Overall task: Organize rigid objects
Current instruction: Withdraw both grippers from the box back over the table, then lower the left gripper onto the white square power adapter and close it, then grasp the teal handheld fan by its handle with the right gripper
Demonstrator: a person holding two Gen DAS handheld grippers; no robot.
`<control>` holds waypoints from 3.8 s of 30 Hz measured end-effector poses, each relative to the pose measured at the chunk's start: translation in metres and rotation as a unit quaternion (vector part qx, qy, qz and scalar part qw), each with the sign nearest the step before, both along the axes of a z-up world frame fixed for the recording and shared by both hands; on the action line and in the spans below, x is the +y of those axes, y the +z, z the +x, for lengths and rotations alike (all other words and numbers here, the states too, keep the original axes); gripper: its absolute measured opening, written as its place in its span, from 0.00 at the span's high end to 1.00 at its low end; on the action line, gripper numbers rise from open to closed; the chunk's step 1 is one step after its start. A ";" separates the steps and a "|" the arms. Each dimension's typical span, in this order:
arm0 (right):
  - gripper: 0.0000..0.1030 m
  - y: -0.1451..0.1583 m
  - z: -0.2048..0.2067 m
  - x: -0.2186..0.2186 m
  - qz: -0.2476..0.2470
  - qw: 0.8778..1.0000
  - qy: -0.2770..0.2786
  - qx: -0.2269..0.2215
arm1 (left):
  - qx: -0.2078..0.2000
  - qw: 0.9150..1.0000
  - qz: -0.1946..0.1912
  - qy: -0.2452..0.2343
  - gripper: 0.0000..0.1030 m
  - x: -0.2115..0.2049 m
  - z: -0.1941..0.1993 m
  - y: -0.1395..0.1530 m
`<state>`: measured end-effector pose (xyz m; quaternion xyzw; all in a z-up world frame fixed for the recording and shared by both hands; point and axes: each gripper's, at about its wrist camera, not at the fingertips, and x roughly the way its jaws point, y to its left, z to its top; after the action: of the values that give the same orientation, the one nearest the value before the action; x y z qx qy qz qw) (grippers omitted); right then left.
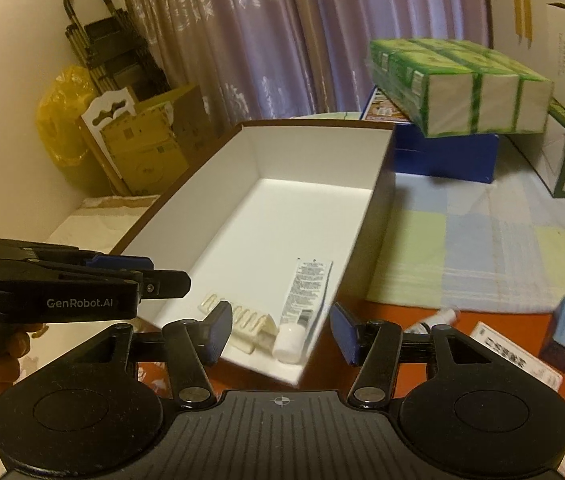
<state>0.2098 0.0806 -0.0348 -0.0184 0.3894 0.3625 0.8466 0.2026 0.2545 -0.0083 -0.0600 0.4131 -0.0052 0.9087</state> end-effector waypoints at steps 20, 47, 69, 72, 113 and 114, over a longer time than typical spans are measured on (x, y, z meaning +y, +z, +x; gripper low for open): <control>0.45 0.008 -0.033 -0.121 0.023 0.999 -0.045 0.022 | 0.000 0.997 -0.015 -0.076 0.57 -0.097 -0.044 -0.001; 0.45 0.003 -0.066 -0.265 -0.004 0.978 -0.200 0.052 | 0.031 0.979 -0.012 -0.203 0.57 -0.219 -0.028 -0.041; 0.45 -0.027 -0.052 -0.300 -0.028 0.959 -0.272 0.075 | 0.043 0.973 0.024 -0.225 0.50 -0.245 0.008 -0.086; 0.45 -0.032 -0.047 -0.300 -0.029 0.958 -0.276 0.075 | 0.046 0.972 0.031 -0.228 0.49 -0.248 0.015 -0.092; 0.42 -0.082 0.001 -0.276 -0.122 0.953 -0.270 0.056 | 0.066 0.969 0.029 -0.236 0.56 -0.244 0.052 -0.127; 0.42 -0.084 0.001 -0.274 -0.128 0.953 -0.268 0.056 | 0.066 0.969 0.028 -0.236 0.56 -0.243 0.051 -0.127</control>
<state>0.2110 -0.1933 -0.1187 -0.0016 0.4696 0.0694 0.8801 0.2537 0.0113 -0.1348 0.0647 0.4747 -0.2033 0.8539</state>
